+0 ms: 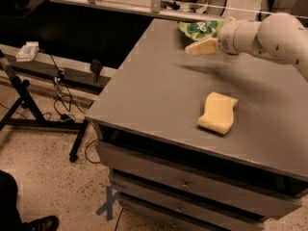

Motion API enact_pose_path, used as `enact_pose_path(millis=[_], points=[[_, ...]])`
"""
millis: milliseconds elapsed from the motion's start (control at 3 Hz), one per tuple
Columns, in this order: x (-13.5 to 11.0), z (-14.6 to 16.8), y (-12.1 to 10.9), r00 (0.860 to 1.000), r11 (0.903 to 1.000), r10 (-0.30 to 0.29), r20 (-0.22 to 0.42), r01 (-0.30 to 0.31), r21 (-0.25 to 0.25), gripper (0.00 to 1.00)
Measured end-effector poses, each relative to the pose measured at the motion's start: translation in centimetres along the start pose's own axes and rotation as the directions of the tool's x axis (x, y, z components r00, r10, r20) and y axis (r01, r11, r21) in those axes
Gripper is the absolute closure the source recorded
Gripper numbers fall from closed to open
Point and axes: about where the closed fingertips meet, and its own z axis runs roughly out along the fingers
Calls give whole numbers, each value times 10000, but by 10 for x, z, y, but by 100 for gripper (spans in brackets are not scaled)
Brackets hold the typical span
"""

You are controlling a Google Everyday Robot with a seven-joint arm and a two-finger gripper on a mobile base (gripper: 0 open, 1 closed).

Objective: Move orange near green rice chip bag

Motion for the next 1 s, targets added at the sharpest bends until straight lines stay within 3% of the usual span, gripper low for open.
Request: enact_pose_path(millis=[667, 1000], points=[[-16, -52, -6, 9993, 9980, 257, 286, -273, 570, 0], [-11, -85, -10, 9970, 9953, 635, 443, -665, 709, 0]])
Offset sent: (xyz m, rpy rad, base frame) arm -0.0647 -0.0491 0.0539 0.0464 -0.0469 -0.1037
